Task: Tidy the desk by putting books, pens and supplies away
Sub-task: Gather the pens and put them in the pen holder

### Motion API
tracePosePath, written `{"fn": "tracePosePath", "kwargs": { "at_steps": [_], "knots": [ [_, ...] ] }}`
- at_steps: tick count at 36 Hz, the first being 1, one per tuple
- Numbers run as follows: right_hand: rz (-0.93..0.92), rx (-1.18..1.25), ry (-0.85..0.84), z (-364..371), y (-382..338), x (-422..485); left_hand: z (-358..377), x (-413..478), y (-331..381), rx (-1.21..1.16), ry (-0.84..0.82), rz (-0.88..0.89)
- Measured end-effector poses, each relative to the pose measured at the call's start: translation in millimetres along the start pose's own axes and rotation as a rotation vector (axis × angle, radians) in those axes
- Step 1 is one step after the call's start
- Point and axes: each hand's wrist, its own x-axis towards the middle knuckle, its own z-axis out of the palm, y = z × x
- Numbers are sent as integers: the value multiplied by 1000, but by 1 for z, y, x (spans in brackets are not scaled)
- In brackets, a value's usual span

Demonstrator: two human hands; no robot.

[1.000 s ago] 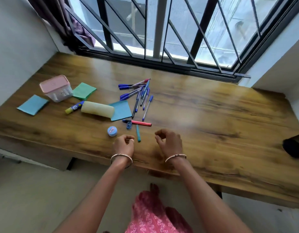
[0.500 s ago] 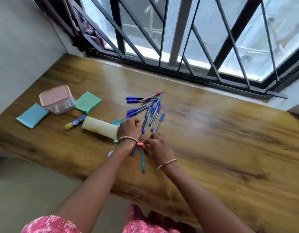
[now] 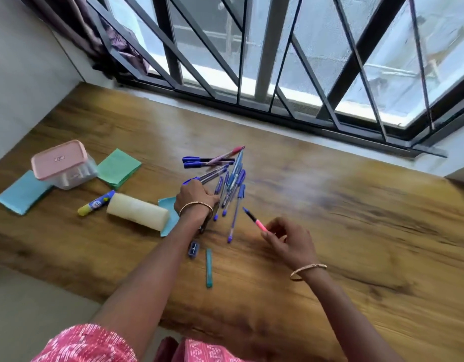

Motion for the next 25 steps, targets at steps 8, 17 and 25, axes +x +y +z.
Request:
{"fn": "tracePosePath", "kwargs": {
  "at_steps": [8,17,25],
  "knots": [
    [269,614,157,-23,13,-27,1,-49,6,-383,-71,133],
    [326,860,423,-59,27,-98,45,-134,40,-626,-508,334],
    [395,839,715,-108,64,-159,87,-195,92,-709,-694,431]
  ]
}}
